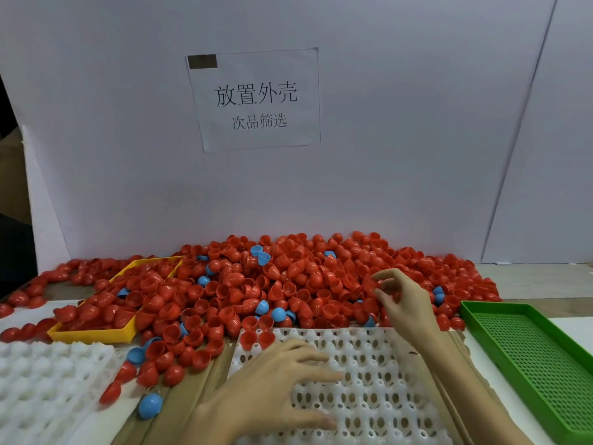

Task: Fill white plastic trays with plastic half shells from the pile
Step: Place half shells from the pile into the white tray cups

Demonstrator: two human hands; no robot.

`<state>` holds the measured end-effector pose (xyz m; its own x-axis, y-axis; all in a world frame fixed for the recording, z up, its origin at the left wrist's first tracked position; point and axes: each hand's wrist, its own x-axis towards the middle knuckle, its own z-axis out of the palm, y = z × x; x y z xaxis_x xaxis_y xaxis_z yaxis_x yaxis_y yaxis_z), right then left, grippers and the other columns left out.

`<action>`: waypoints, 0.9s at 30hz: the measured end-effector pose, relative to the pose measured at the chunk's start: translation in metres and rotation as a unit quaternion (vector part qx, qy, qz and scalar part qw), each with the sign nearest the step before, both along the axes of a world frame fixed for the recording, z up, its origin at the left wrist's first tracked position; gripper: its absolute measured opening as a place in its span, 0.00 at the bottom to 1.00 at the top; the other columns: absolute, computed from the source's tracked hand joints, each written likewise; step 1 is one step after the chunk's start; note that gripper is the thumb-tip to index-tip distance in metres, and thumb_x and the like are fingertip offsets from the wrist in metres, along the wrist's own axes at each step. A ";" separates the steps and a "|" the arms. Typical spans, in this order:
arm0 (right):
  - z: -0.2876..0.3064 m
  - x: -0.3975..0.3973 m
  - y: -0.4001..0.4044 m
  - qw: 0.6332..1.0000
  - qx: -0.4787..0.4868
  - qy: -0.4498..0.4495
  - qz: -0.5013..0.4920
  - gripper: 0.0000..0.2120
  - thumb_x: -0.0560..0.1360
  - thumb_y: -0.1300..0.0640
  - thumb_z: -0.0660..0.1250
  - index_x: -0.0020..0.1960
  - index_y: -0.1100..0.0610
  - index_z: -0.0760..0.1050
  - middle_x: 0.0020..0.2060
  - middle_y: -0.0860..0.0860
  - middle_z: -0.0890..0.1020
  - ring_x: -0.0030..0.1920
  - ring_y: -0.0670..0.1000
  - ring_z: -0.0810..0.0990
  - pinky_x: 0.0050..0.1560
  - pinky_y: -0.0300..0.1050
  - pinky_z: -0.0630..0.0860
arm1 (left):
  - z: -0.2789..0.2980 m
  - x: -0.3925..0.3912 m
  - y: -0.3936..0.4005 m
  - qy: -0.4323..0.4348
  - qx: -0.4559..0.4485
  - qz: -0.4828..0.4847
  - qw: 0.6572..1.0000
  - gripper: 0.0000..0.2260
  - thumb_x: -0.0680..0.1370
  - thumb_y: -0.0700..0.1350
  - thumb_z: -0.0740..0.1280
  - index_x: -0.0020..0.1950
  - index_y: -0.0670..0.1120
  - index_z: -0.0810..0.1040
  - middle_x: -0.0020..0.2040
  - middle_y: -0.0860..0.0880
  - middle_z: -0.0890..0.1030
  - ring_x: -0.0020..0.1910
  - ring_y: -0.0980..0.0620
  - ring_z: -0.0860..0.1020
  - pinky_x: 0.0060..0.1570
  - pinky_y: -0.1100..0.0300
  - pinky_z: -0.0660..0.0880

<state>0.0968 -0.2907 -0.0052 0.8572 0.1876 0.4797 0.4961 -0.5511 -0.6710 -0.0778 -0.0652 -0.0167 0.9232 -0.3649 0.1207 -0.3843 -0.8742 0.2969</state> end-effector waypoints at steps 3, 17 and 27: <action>0.010 -0.014 0.002 0.981 0.132 0.093 0.102 0.12 0.77 0.58 0.76 0.57 0.47 0.81 0.42 0.47 0.87 0.48 0.43 0.85 0.50 0.37 0.80 | 0.003 0.000 -0.004 -0.021 -0.032 0.028 0.999 0.27 0.74 0.78 0.56 0.72 0.74 0.67 0.72 0.75 0.64 0.69 0.80 0.53 0.65 0.69 0.55; 0.022 -0.067 0.022 0.929 0.084 0.128 0.338 0.08 0.77 0.60 0.77 0.55 0.52 0.87 0.50 0.51 0.88 0.47 0.49 0.85 0.51 0.44 0.82 | 0.027 -0.004 -0.028 -0.105 -0.471 0.155 0.862 0.09 0.81 0.54 0.65 0.58 0.58 0.83 0.52 0.58 0.85 0.51 0.55 0.84 0.54 0.63 0.79; 0.014 -0.069 0.029 0.924 0.090 0.091 0.359 0.13 0.76 0.68 0.76 0.58 0.56 0.84 0.51 0.52 0.87 0.54 0.54 0.86 0.58 0.50 0.82 | 0.021 0.002 -0.014 -0.024 -0.489 0.192 0.851 0.12 0.74 0.40 0.78 0.51 0.56 0.86 0.48 0.55 0.87 0.49 0.56 0.86 0.50 0.64 0.80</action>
